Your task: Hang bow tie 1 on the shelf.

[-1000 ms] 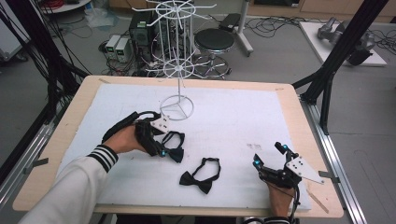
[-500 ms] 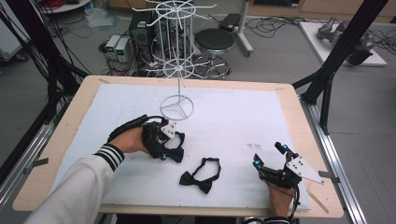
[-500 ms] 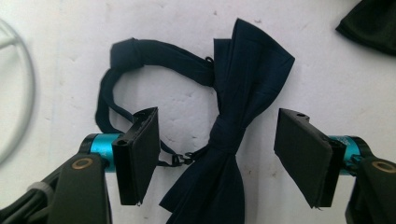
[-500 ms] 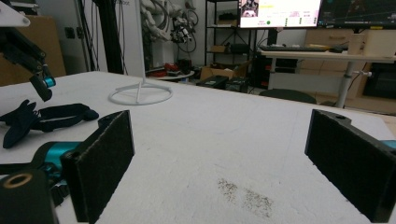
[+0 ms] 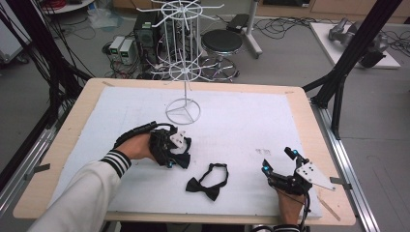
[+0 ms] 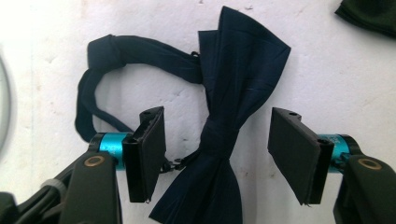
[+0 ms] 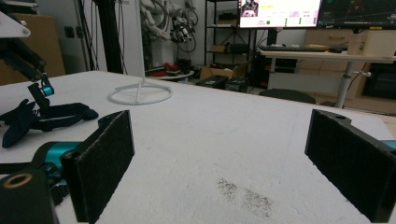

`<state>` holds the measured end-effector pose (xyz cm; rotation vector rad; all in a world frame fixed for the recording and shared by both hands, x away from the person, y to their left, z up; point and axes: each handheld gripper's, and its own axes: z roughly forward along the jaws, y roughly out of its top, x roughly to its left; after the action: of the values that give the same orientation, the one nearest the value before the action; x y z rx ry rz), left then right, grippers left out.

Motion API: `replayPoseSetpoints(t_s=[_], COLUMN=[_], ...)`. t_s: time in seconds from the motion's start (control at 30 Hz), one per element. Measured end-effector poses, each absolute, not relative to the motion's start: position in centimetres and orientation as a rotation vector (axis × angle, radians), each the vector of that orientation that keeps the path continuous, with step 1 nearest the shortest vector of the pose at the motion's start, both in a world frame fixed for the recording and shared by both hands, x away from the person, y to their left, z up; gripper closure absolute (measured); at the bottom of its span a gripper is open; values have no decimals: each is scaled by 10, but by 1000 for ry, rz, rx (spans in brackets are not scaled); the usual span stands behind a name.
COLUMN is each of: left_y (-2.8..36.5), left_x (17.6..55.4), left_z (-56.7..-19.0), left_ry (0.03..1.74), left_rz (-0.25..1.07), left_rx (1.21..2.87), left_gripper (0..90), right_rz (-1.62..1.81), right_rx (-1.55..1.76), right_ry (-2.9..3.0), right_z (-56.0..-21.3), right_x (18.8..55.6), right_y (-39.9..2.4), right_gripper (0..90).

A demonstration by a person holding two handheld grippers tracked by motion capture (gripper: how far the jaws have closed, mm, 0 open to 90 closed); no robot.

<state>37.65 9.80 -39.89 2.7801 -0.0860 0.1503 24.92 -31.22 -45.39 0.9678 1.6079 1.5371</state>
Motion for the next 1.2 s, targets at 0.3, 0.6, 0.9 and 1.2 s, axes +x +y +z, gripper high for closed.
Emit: replayPoseSetpoints(t_s=[0.3,0.6,0.9,1.2], left_y=[98,97,95,101], left_x=[379,380,378,378], left_z=[-403,-406,-406,-395], left_ry=[-91,-64,-40,-10], left_rz=[142,140,152,170], left_rx=[2810,2840,2855,2785], left_gripper=[446,684,731,741], right_rz=[1537,1539,1538,1538], right_rx=[969,973,971,973], right_ry=[1607,1609,1607,1607], right_z=[-454,-454,-454,-454], right_x=[249,249,249,249], right_y=[-312,-312,-312,-312], right_gripper=[75,74,75,75])
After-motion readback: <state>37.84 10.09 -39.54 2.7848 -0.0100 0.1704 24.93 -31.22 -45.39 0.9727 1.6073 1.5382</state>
